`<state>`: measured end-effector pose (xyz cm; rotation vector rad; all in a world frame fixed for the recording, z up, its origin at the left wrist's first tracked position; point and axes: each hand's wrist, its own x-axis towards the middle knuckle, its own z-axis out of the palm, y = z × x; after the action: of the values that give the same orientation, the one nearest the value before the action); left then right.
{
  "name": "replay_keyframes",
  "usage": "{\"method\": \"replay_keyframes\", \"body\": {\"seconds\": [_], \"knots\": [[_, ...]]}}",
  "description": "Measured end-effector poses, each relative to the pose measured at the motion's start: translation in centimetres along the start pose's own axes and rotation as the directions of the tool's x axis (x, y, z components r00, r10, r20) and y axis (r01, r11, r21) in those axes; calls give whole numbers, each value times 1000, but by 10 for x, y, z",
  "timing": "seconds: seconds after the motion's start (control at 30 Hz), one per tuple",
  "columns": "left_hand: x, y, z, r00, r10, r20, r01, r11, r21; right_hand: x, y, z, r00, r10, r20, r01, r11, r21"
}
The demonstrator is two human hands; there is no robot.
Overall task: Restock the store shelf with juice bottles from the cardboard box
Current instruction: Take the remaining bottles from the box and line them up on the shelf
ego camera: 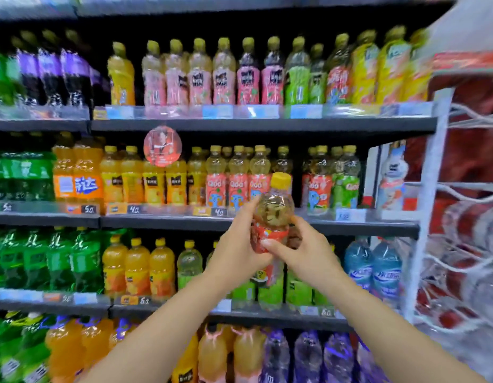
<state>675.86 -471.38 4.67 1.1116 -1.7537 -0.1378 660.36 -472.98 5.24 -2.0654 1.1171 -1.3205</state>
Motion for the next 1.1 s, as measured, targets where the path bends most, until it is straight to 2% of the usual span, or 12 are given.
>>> {"method": "replay_keyframes", "body": {"seconds": [0.07,0.2,0.37,0.53,0.67,0.8,0.93,1.1], "knots": [[16,7,9,1000,23,18,-24,997,73,6,3,-20,998,-7,-60,5,999,-32],[45,-10,12,996,-53,71,29,955,296,27,4,-54,988,-35,-152,16,992,-122],[89,-52,-6,998,-43,37,16,839,544,73,-2,-76,975,-89,-204,57,985,-161],[116,-93,-1,992,-99,81,5,664,747,119,3,-68,951,-97,-295,48,984,-170],[121,-127,11,995,-86,52,12,613,790,145,21,-48,941,-90,-325,51,991,-127],[121,-155,19,999,39,-8,-15,565,825,162,43,-31,944,-62,-325,16,989,-144],[120,-173,24,990,139,-37,-52,586,808,177,60,-22,941,-31,-338,-24,987,-157],[120,-183,33,971,223,-80,-71,597,799,192,70,-19,965,16,-262,-89,960,-267]]}}
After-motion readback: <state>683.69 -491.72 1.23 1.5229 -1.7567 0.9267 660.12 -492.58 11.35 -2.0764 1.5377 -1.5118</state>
